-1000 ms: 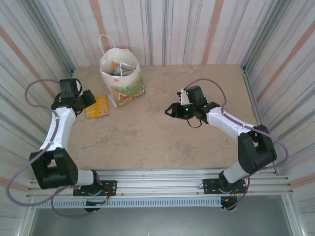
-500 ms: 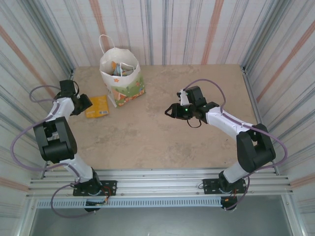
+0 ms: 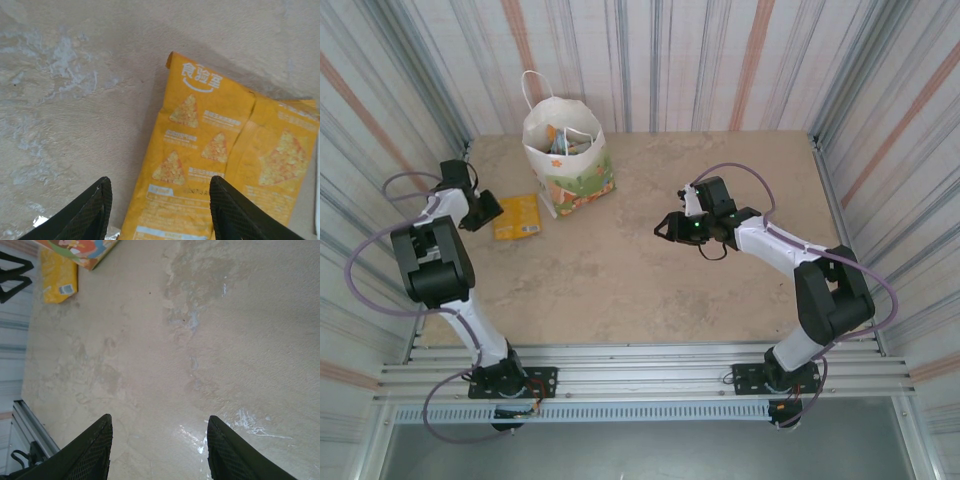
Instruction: Place the snacks into the paper bag
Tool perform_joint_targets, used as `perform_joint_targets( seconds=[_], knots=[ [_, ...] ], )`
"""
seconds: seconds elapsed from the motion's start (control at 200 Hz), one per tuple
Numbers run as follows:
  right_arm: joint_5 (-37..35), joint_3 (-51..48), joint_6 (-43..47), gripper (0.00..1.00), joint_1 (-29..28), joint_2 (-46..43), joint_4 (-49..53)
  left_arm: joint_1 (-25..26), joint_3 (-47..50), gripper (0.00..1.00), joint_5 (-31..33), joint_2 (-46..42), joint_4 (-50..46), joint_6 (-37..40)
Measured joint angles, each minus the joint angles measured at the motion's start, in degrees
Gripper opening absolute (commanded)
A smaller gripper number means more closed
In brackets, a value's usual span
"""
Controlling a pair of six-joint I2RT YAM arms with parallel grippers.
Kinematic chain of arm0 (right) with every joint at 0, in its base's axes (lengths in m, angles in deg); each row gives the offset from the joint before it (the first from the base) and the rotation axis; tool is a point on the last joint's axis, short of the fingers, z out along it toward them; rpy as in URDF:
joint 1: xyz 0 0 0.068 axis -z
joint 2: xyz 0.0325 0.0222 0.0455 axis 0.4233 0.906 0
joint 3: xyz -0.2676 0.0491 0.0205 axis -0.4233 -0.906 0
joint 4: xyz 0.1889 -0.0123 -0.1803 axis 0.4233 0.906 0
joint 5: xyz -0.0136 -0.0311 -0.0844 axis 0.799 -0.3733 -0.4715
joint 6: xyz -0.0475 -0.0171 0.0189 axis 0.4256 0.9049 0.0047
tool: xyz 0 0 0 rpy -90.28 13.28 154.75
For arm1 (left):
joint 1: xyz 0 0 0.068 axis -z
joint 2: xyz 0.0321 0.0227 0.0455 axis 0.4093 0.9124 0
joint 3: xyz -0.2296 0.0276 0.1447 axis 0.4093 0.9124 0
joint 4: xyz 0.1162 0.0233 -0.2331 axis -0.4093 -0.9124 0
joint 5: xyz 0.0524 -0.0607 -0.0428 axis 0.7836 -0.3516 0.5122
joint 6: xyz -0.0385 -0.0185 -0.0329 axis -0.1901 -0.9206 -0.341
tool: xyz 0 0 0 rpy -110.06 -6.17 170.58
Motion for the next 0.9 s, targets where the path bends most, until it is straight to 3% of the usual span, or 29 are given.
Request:
perform_joint_targets(
  seconds=[0.421,0.541,0.712,0.902],
  knots=[
    [1.81,0.0,-0.02,0.51,1.53,1.42,-0.94,-0.22,-0.55,0.51,-1.18,4.15,-0.48,0.09],
    [2.19,0.0,-0.04,0.51,1.95,1.6,-1.66,-0.22,-0.57,0.39,-2.62,4.83,-0.22,-0.02],
    [3.02,0.0,-0.04,0.51,2.29,1.6,-1.9,-0.28,-0.57,0.1,-4.24,5.07,0.13,0.09],
    [3.19,0.0,-0.02,0.51,2.38,1.6,-1.92,-0.31,0.87,0.0,-5.22,3.91,1.55,0.15]
  ],
)
